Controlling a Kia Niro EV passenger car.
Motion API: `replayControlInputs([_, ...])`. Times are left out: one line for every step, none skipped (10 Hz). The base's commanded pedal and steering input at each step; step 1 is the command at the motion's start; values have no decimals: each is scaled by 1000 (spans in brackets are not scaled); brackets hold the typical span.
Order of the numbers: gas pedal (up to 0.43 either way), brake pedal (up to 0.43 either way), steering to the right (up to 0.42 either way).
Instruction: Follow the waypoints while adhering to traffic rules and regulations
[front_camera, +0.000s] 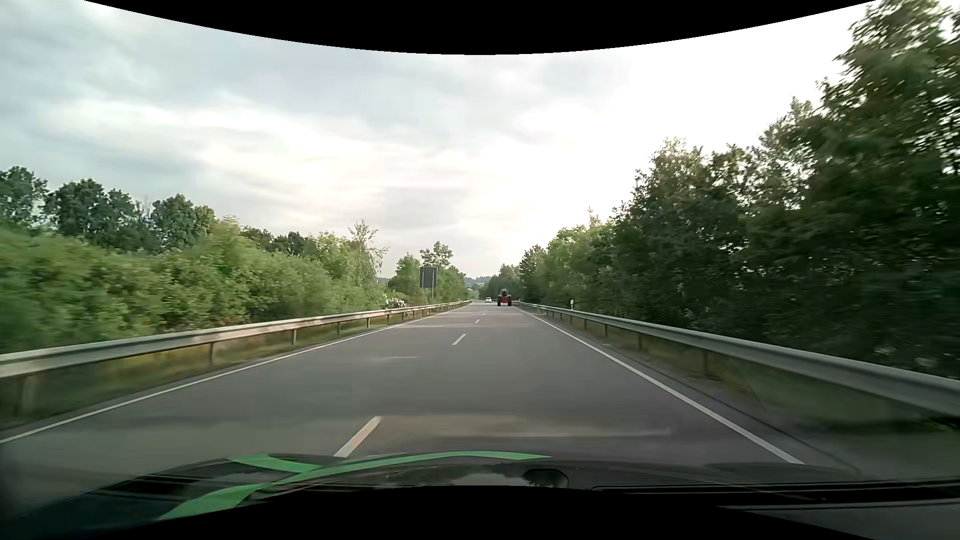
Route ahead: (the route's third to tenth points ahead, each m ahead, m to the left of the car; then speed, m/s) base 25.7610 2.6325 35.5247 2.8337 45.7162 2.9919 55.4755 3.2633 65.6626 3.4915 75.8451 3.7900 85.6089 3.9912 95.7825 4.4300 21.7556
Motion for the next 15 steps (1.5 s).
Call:
replayControlInputs([220,0,-3])
replayControlInputs([228,0,-4])
replayControlInputs([228,0,-4])
replayControlInputs([228,0,-4])
replayControlInputs([228,0,-4])
replayControlInputs([240,0,-4])
replayControlInputs([189,0,-3])
replayControlInputs([138,0,-4])
replayControlInputs([138,0,-4])
replayControlInputs([169,0,-4])
replayControlInputs([169,0,-4])
replayControlInputs([130,0,-4])
replayControlInputs([0,0,-3])
replayControlInputs([0,0,-4])
replayControlInputs([0,0,-4])
